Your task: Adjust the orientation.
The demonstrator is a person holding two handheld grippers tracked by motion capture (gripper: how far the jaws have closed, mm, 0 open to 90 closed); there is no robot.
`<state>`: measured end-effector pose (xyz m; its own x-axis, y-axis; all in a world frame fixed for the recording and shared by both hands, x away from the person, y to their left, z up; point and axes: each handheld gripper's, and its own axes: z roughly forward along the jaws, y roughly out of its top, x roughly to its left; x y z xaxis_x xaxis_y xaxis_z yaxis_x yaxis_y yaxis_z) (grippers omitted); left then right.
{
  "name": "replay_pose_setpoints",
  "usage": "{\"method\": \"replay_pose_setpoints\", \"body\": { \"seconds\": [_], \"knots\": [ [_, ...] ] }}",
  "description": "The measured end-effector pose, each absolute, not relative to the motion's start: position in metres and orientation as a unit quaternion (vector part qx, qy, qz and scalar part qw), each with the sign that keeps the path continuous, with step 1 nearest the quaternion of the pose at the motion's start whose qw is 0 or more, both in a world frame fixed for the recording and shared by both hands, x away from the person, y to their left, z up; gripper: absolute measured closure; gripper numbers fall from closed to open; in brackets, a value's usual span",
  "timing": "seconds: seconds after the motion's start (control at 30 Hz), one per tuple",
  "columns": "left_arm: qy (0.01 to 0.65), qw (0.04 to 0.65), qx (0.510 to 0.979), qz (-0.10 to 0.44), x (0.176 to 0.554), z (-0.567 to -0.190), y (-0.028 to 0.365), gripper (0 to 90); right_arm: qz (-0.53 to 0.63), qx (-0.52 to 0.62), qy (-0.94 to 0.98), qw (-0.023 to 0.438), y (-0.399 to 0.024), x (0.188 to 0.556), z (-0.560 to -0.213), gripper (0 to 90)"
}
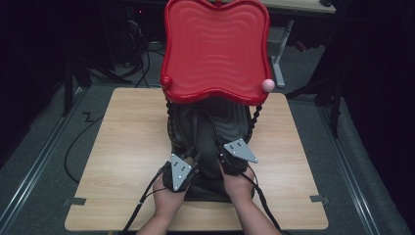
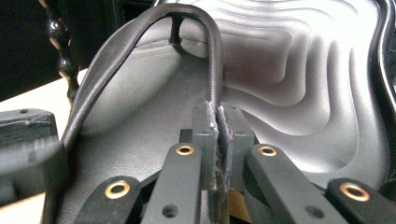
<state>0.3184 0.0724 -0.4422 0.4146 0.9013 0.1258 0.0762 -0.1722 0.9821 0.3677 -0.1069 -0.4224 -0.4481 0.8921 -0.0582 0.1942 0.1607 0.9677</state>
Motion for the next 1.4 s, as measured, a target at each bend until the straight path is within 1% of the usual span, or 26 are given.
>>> {"method": "replay_pose_setpoints", "body": {
  "seconds": [0.2,0.3,0.37,0.4,0.47,0.57,0.6,0.7,0.8,0.9,1.03,1.23,1.33,1.4],
  "knots": [
    [0.383,0.513,0.652,0.407,0.339,-0.432,0.081,75.9,0.515,0.394,0.683,0.336,-0.101,0.381,-0.419,85.2],
    [0.386,0.506,0.651,0.413,0.345,-0.428,0.081,76.0,0.517,0.391,0.685,0.333,-0.098,0.39,-0.414,83.2],
    [0.387,0.505,0.652,0.413,0.346,-0.427,0.08,76.1,0.522,0.388,0.687,0.324,-0.1,0.391,-0.411,74.9],
    [0.387,0.504,0.652,0.414,0.346,-0.427,0.08,76.1,0.523,0.384,0.687,0.326,-0.102,0.39,-0.41,72.4],
    [0.388,0.504,0.651,0.415,0.346,-0.427,0.08,76.1,0.532,0.375,0.684,0.33,-0.108,0.379,-0.408,73.8],
    [0.388,0.506,0.649,0.415,0.346,-0.428,0.08,76.1,0.539,0.352,0.69,0.331,-0.123,0.35,-0.413,87.7],
    [0.388,0.506,0.649,0.415,0.346,-0.428,0.08,76.1,0.538,0.346,0.695,0.328,-0.128,0.339,-0.417,89.6],
    [0.389,0.509,0.646,0.415,0.347,-0.428,0.08,76.1,0.52,0.331,0.722,0.313,-0.136,0.309,-0.438,89.8],
    [0.391,0.512,0.644,0.413,0.348,-0.428,0.081,76.1,0.502,0.325,0.743,0.3,-0.133,0.295,-0.455,89.8],
    [0.392,0.514,0.642,0.412,0.349,-0.427,0.082,76.1,0.483,0.317,0.757,0.305,-0.123,0.296,-0.463,89.8],
    [0.391,0.518,0.639,0.413,0.353,-0.427,0.084,76.1,0.467,0.319,0.767,0.304,-0.111,0.309,-0.467,89.7],
    [0.396,0.52,0.633,0.415,0.366,-0.421,0.087,75.1,0.464,0.325,0.765,0.308,-0.1,0.322,-0.462,89.7],
    [0.394,0.523,0.634,0.412,0.367,-0.419,0.088,67.3,0.463,0.329,0.763,0.307,-0.097,0.327,-0.46,89.7],
    [0.393,0.529,0.628,0.414,0.36,-0.42,0.089,61.8,0.466,0.332,0.761,0.306,-0.095,0.329,-0.46,89.7]
  ]
}}
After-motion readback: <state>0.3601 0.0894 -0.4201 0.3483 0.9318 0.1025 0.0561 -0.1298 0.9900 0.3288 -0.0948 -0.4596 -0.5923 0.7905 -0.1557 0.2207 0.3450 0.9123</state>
